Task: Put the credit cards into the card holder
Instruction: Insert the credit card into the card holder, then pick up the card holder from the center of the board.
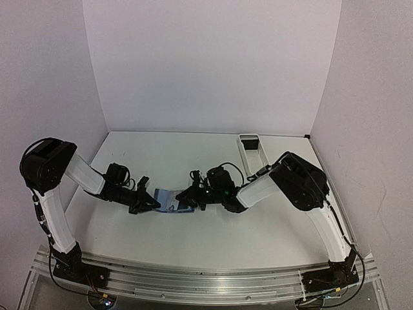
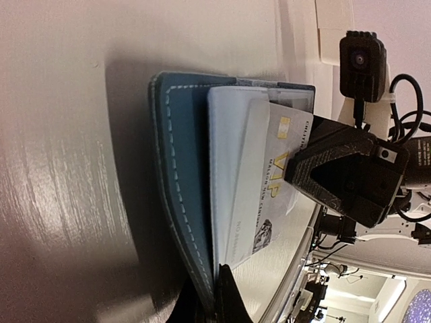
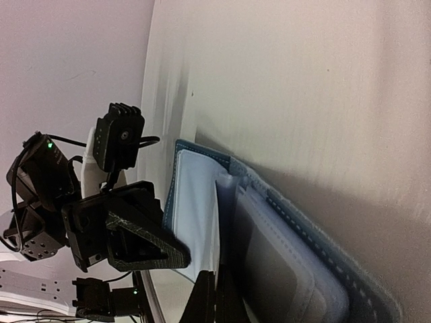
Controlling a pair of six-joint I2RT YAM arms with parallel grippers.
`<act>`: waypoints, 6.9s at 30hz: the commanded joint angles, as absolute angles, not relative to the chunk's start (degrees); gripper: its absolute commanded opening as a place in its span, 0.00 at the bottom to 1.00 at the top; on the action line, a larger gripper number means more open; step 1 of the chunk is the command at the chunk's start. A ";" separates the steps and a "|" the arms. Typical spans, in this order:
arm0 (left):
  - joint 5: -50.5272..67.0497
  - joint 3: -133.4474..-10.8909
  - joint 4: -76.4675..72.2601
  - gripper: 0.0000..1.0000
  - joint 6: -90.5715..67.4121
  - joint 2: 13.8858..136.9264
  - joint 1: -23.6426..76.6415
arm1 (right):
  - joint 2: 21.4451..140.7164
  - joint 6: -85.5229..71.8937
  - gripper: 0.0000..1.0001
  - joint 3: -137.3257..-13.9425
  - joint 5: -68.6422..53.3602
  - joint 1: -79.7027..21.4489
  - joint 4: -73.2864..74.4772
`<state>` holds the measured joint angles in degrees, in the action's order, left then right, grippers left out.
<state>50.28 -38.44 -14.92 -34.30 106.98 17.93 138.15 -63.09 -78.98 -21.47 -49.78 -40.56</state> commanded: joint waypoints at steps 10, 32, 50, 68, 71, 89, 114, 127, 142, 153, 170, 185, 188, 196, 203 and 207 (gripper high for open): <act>50.73 -40.67 -9.37 0.00 -24.90 107.16 17.96 | 142.35 -64.27 0.00 -84.48 -31.15 -50.82 -23.86; 45.46 -49.35 8.14 0.47 -10.15 105.91 17.59 | 137.73 -49.88 0.46 -93.46 -8.43 -54.63 -5.03; 50.56 -45.31 -3.49 0.54 -16.57 102.41 16.77 | 135.44 -54.94 0.79 -96.79 -7.50 -54.51 -3.78; 49.57 -43.37 -11.61 0.49 -21.62 101.36 23.11 | 141.14 -73.21 0.98 -103.25 -15.85 -55.80 -16.26; 48.99 -42.99 -11.88 0.48 -22.16 101.18 23.30 | 139.96 -74.58 0.98 -100.51 -15.69 -55.84 -21.64; 37.19 -50.34 7.87 0.00 -18.04 99.28 23.23 | 125.97 -56.26 0.96 -92.35 -5.65 -55.78 -13.53; 18.22 -66.42 32.61 0.07 -13.27 104.56 24.52 | 140.93 -43.34 0.67 -115.13 -2.65 -53.19 17.00; 17.57 -75.58 37.02 0.28 -12.45 106.76 29.65 | 141.91 -44.60 0.15 -113.90 -4.37 -53.02 15.57; 23.40 -77.01 35.43 0.55 -12.66 109.26 32.74 | 136.62 -46.86 0.06 -104.19 -5.67 -51.42 10.08; 32.63 -74.50 28.99 0.86 -6.91 99.18 32.78 | 134.82 -47.42 0.03 -100.93 -6.02 -50.34 8.65; 34.37 -60.67 25.28 0.73 -23.02 104.72 17.58 | 134.50 -48.24 0.01 -98.51 -7.50 -49.76 6.14; 40.38 -55.90 14.52 0.52 -27.52 113.13 22.92 | 133.11 -51.76 0.00 -90.81 -13.59 -48.71 -7.84; 42.25 -55.82 12.45 0.32 -28.11 113.70 23.03 | 133.19 -54.28 0.00 -88.94 -15.19 -48.11 -11.93; 47.95 -56.56 7.69 0.00 -29.54 113.86 23.18 | 133.24 -53.77 0.00 -88.88 -16.27 -47.97 -14.50; 50.07 -58.22 10.14 0.00 -20.62 110.82 23.23 | 129.00 -48.45 0.13 -87.24 -18.08 -46.52 -14.68; 50.21 -61.81 14.54 0.00 -5.98 106.70 23.20 | 121.35 -41.81 0.35 -85.30 -21.43 -43.25 -14.59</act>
<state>49.67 -57.95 10.37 -20.95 111.79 22.31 131.98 -48.71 -85.97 -16.97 -45.78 -11.97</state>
